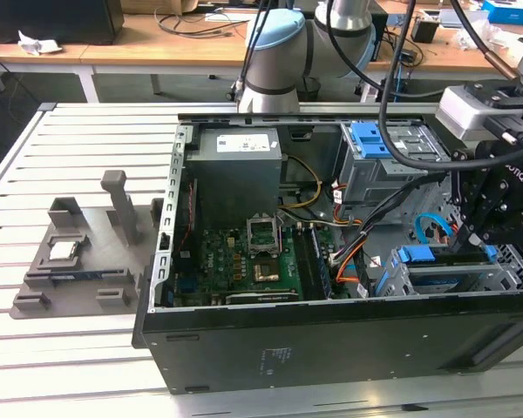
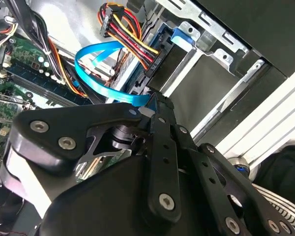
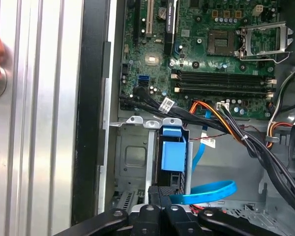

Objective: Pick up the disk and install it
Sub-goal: 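Insert the second disk wire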

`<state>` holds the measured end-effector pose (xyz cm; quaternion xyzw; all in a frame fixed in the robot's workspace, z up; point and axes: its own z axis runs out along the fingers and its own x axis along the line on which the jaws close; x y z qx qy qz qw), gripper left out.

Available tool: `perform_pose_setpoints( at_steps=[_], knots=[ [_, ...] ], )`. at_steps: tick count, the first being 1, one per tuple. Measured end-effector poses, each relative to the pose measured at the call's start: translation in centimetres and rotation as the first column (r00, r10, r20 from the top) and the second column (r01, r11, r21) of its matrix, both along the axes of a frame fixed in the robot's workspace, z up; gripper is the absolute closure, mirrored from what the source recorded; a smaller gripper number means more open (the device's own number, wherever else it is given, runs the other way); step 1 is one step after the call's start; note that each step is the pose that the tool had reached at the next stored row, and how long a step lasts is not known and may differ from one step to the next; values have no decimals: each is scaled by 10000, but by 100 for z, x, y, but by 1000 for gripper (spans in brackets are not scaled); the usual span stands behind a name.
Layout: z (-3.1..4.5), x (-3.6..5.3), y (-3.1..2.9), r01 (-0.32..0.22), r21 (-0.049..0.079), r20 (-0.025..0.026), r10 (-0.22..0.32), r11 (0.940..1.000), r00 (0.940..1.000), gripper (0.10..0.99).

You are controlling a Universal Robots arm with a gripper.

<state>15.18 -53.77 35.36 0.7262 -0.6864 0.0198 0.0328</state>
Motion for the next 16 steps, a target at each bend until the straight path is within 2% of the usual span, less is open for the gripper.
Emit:
perform_pose_setpoints(
  at_steps=[10, 16],
  knots=[
    [-68, 55, 1, 1, -46, -7, -1, 10000, 10000, 984],
    [-84, 60, 25, 0, -47, -6, 0, 10000, 10000, 984]
  ],
)
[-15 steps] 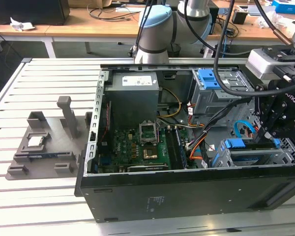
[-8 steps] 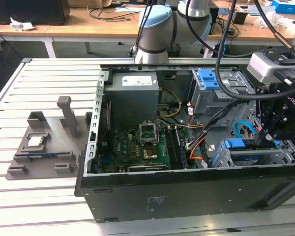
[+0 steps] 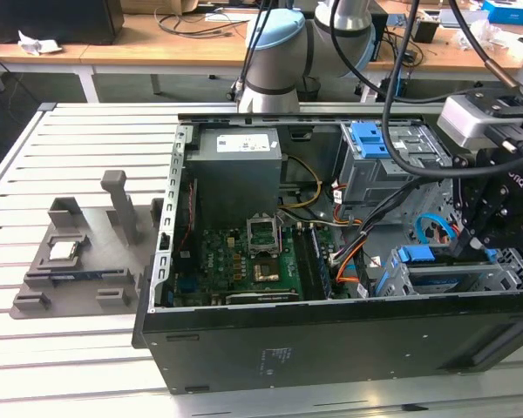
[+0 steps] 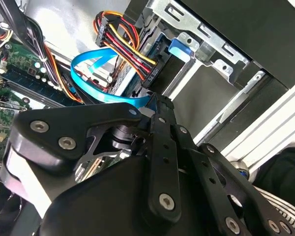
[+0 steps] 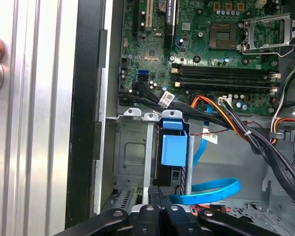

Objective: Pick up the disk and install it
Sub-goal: 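Insert the second disk wire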

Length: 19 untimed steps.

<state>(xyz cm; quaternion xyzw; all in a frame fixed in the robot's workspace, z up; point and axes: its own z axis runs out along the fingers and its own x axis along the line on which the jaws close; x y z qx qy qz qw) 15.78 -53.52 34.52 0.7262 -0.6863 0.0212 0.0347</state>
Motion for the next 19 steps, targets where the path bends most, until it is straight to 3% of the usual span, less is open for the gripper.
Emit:
perform_pose_setpoints(
  at_steps=[15, 16, 17, 18, 19],
  knots=[
    [-16, 0, 97, 0, 1, -1, 0, 10000, 10000, 984],
    [85, 1, 99, 0, 0, 11, 0, 10000, 10000, 984],
    [74, 58, 55, 35, -2, -45, -35, 10000, 10000, 984],
    [74, 51, -32, 37, -3, -37, -37, 10000, 10000, 984],
    [60, 44, -40, 38, -2, -38, -38, 10000, 10000, 984]
  ],
)
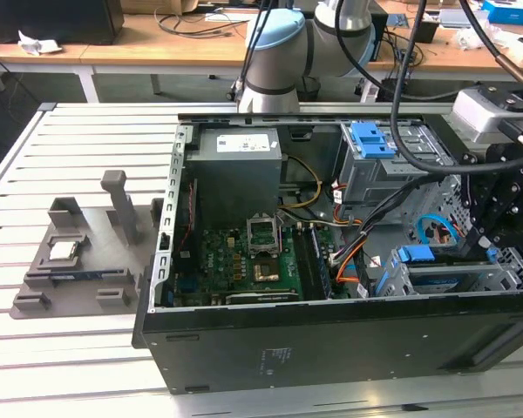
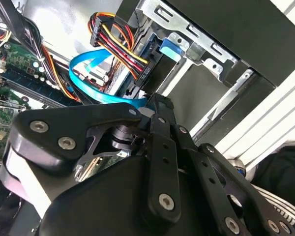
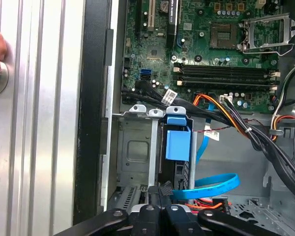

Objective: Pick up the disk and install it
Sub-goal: 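Insert the second disk wire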

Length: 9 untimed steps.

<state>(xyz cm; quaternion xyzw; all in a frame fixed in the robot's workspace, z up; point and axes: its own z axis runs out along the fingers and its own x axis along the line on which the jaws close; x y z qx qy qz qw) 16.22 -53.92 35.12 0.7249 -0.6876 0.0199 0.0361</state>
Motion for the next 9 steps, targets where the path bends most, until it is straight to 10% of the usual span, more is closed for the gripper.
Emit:
perform_pose_setpoints(
  at_steps=[9],
  knots=[
    [-26, -3, 86, 2, 1, 0, -2, 10000, 10000, 984]
  ],
)
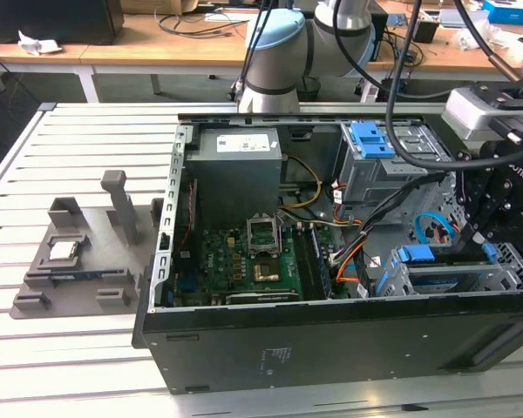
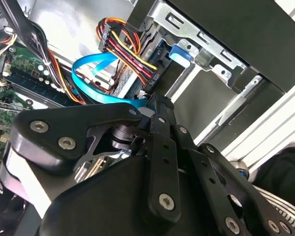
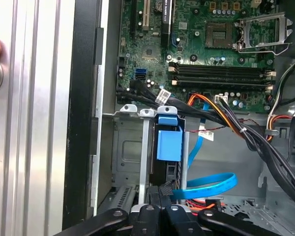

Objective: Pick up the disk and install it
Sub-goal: 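Insert the second disk wire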

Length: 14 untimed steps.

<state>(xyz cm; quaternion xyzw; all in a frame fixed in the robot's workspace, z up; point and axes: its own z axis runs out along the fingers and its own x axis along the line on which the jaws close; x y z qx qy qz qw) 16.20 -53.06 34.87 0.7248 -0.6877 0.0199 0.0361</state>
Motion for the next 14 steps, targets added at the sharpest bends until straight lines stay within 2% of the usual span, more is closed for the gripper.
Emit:
perform_pose_setpoints(
  at_steps=[6, 8, 9, 10, 14],
  knots=[
    [-17, -18, 21, 0, -3, 0, 0, 10000, 10000, 984],
    [-21, -36, 46, 0, 1, 0, 0, 10000, 10000, 984],
    [5, -37, 49, -1, -2, 11, 1, 10000, 10000, 984],
    [101, -37, 49, -1, -2, 30, 1, 10000, 10000, 984],
    [237, -38, 54, 0, -1, 39, 0, 10000, 10000, 984]
  ],
)
